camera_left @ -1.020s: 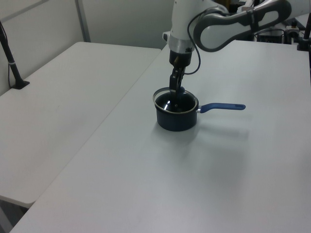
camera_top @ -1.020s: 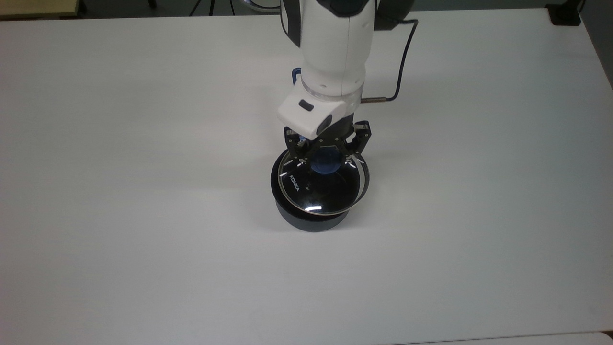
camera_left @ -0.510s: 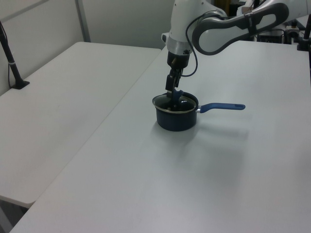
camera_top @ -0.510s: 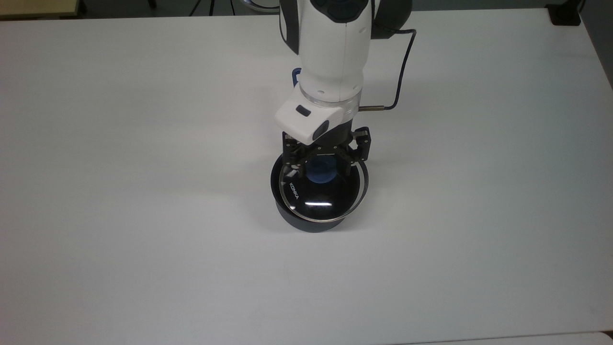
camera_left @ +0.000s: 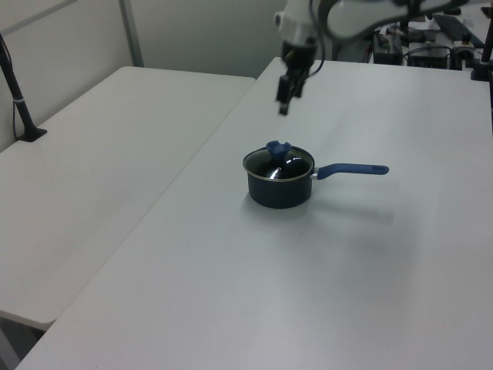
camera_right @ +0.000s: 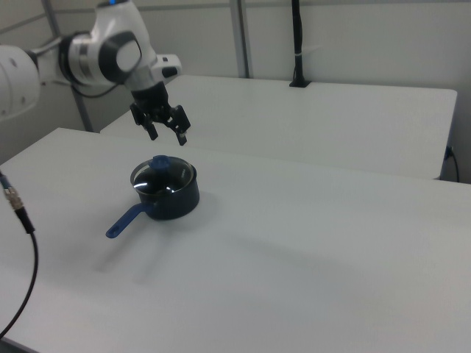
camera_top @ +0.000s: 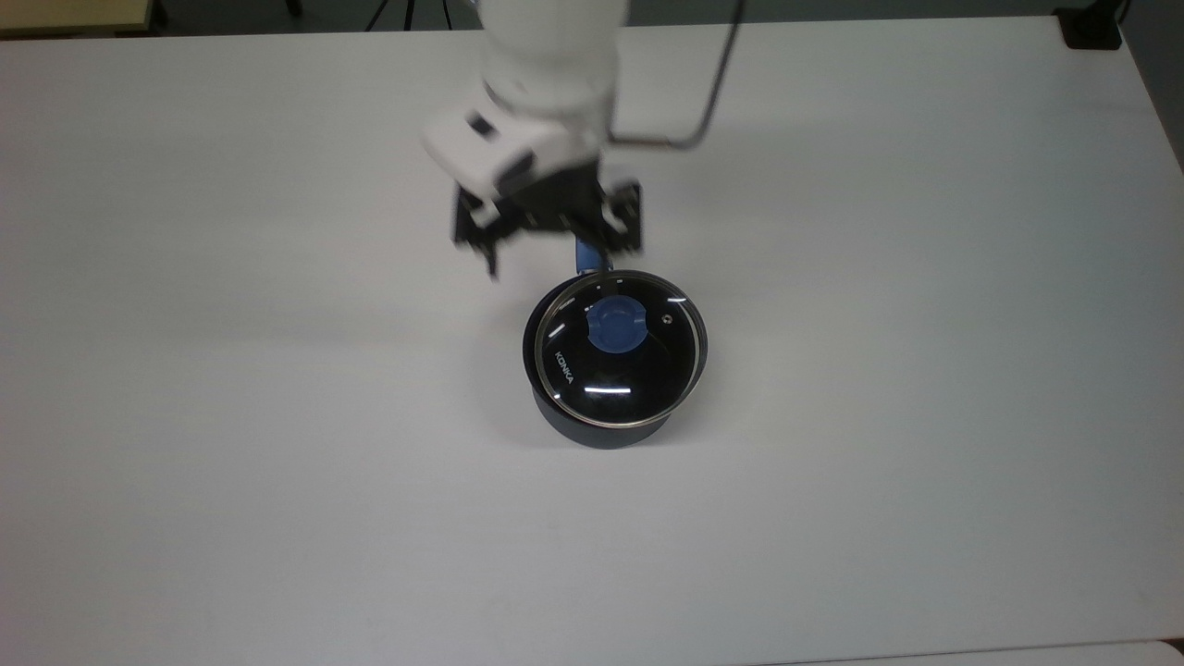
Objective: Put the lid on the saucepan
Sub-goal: 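Open the gripper and raise it away from the lid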
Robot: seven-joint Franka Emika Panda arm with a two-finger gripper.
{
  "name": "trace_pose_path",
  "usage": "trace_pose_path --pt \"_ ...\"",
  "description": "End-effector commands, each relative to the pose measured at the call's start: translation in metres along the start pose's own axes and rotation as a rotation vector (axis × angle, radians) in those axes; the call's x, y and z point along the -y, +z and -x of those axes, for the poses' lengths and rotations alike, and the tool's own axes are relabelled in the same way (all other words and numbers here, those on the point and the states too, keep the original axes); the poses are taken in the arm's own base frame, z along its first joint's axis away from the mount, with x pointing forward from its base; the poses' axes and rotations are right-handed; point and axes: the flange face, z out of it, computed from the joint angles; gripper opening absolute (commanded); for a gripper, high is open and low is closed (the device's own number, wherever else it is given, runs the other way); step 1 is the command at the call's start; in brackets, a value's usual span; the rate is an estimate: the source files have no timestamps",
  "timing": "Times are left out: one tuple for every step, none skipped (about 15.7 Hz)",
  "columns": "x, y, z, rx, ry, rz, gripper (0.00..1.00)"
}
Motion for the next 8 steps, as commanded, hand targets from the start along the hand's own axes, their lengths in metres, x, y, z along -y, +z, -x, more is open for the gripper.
trace_pose_path --pt "-0.026 -0.037 0.047 0.096 0.023 0.047 1.00" --pt "-0.034 -0.046 0.058 0.098 0.019 0.046 1.00" --pt "-0.043 -0.053 0.071 0.098 0.001 0.044 1.00" --pt "-0.051 -0.061 0.082 0.096 -0.017 0.041 1.00" --pt "-0.058 -0.066 0.091 0.102 -0.016 0.041 1.00" --pt "-0.063 -0.069 0.094 0.112 -0.008 0.041 1.00" --pt "-0.066 -0.071 0.095 0.125 0.004 0.043 1.00" --pt "-0.068 -0.072 0.096 0.133 0.012 0.043 1.00"
